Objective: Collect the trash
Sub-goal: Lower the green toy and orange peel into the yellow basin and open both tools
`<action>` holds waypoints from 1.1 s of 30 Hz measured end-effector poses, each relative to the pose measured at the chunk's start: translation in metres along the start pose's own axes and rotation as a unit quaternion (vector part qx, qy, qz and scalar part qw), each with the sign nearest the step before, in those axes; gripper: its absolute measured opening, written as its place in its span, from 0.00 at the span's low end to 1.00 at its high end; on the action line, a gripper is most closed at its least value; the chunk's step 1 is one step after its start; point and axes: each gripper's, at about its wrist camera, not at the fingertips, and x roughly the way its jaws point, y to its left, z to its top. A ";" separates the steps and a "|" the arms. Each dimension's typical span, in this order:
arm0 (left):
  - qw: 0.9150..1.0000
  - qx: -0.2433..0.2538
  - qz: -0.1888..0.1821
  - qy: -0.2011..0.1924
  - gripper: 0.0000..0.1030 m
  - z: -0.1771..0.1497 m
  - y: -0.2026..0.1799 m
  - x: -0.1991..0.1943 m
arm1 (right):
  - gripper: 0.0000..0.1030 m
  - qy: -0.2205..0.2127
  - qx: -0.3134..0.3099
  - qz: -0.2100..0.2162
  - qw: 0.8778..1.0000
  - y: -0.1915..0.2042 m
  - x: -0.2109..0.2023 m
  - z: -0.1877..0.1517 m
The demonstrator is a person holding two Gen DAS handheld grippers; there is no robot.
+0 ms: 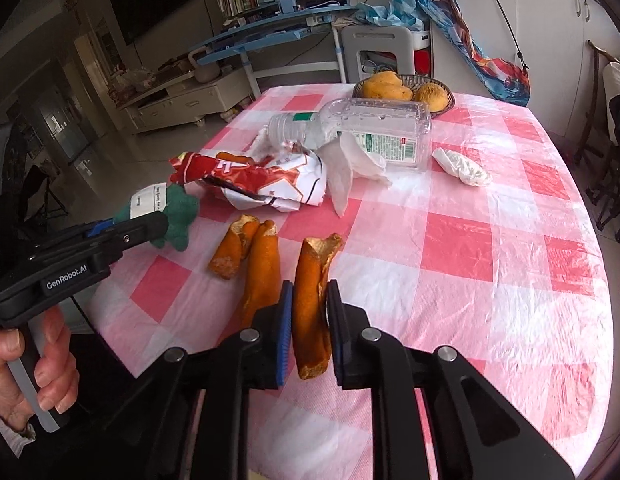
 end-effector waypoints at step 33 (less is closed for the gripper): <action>0.975 0.157 -0.104 0.119 0.34 -0.143 -0.089 -0.061 | 0.75 -0.159 0.089 -0.056 0.982 0.014 -0.123 -0.102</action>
